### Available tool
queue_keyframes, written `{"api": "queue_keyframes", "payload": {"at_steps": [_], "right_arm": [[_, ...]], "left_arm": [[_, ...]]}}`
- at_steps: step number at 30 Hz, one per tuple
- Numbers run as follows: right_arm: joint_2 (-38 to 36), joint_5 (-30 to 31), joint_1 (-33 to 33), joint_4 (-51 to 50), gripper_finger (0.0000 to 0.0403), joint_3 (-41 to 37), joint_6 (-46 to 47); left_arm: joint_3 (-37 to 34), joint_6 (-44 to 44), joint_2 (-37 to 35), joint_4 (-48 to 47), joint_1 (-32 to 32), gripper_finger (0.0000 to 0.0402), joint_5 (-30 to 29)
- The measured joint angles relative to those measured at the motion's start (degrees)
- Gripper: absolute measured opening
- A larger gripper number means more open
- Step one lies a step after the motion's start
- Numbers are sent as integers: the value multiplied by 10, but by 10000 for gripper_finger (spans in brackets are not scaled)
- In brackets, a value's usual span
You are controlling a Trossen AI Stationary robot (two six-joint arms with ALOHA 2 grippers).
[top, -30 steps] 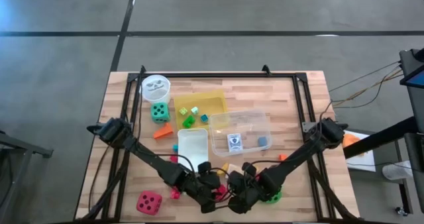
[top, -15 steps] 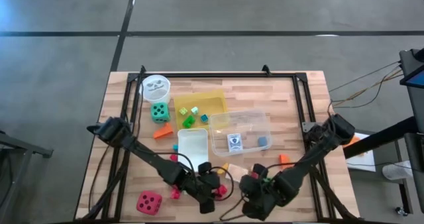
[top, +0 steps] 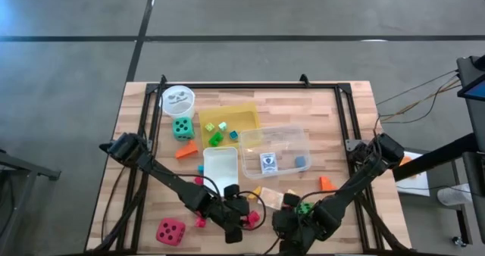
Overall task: Pick & Place Toys
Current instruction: Put the green dice into the white bin
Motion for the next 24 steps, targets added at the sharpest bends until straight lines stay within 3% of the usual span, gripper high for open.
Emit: {"api": "queue_keyframes", "payload": {"at_steps": [5, 10, 16, 24], "right_arm": [[0, 1, -8, -7, 232, 2, -36], [0, 2, -13, -56, 274, 21, -35], [0, -20, -12, -176, 292, 75, -34], [0, -152, -9, -338, 292, 145, -35]], "left_arm": [[0, 6, -20, -15, -1, 187, 0], [0, 1, -38, -39, -2, 187, 0], [0, -12, -47, -74, 1, 187, 18], [0, -11, -48, -79, 2, 187, 36]]}}
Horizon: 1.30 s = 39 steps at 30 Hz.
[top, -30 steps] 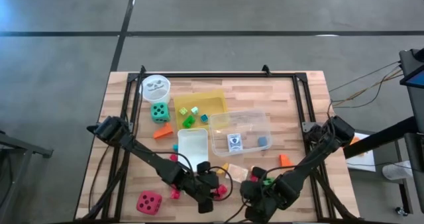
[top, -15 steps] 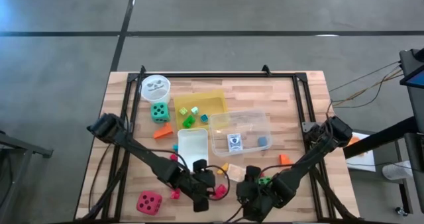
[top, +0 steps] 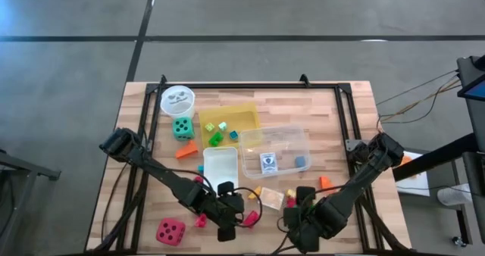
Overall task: Pick & Place Toys
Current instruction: Put the green dice into the white bin
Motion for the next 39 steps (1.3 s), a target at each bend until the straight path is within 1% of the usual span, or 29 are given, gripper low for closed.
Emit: {"api": "queue_keyframes", "payload": {"at_steps": [2, 4, 9, 14, 16, 20, 23, 26, 28, 34, 39], "right_arm": [[0, -18, 3, -37, 292, 9, -1], [0, -22, 6, -56, 293, 9, -2], [0, -34, 11, -56, 293, 1, -28], [0, -29, 13, -54, 293, 2, -21], [0, -23, 14, -40, 293, 4, -20], [0, -34, 14, -16, 293, 4, -34], [0, -49, 14, -11, 293, 4, -23], [0, -102, 14, 1, 293, 2, -12], [0, -120, 14, 29, 293, 1, -14], [0, -119, 14, 126, 293, -1, -48], [0, -113, 14, 142, 293, -1, -47]], "left_arm": [[0, 3, 0, -4, 0, 187, 0], [0, 5, 0, -11, 0, 187, 0], [0, 5, 0, -25, 0, 187, 0], [0, 5, 0, -29, 0, 187, 0], [0, 5, 0, -31, 0, 187, 0], [0, 5, 0, -31, 0, 187, 0], [0, 4, 0, -31, 0, 187, 0], [0, 4, 0, -31, 0, 187, 0], [0, 4, 0, -31, 0, 187, 0], [0, 4, 0, -31, 0, 187, -1], [0, 4, 0, -31, 0, 187, -2]]}}
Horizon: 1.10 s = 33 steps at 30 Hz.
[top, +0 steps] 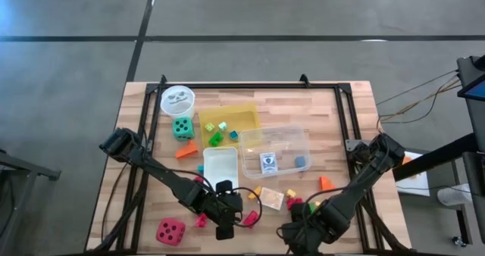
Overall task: Pick & Place Toys
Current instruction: Put the green dice into the white bin
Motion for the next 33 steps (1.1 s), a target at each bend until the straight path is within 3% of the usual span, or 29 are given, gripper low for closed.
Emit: {"api": "queue_keyframes", "payload": {"at_steps": [12, 20, 23, 27, 33], "right_arm": [[0, 7, 0, -1, 300, -32, 66], [0, 20, 0, -1, 393, -54, 97], [0, 67, 0, -7, 383, -55, 143], [0, 63, -4, -7, 367, -55, 183], [0, -13, -16, -9, 361, -54, 123]], "left_arm": [[0, 0, 0, -1, 0, 187, 0], [0, 0, 0, -6, 0, 187, 0], [0, 0, 0, -6, 0, 187, 0], [0, 0, 0, -8, 0, 187, 0], [0, 0, 0, -9, 0, 187, 0]]}}
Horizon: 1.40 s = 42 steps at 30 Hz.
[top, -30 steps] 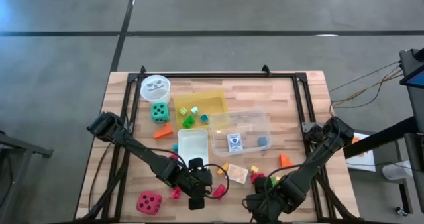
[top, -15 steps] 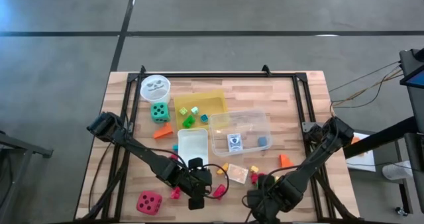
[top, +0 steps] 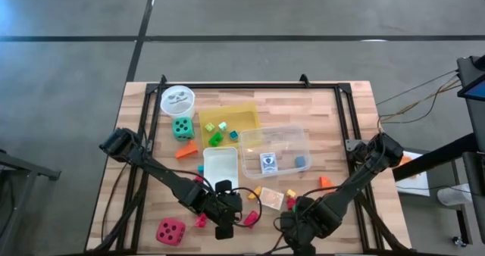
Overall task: Pick & Place Toys
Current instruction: Put the green dice into the white bin
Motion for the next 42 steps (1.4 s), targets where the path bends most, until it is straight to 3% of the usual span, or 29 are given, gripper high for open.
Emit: {"api": "queue_keyframes", "payload": {"at_steps": [9, 26, 31, 36, 42], "right_arm": [[0, 27, -3, -105, 361, 0, -54], [0, 58, -2, -87, 361, 31, -65], [0, 88, 1, -157, 361, 49, -62], [0, 128, 17, -167, 361, 40, -90], [0, 131, 28, -169, 361, 13, -95]], "left_arm": [[0, 0, 0, 0, 0, 187, 0], [0, 0, 0, -13, 0, 187, 0], [0, 0, 0, -13, 0, 187, 0], [0, 0, 0, -17, -2, 187, 0], [0, 1, 0, -17, -3, 187, 0]]}}
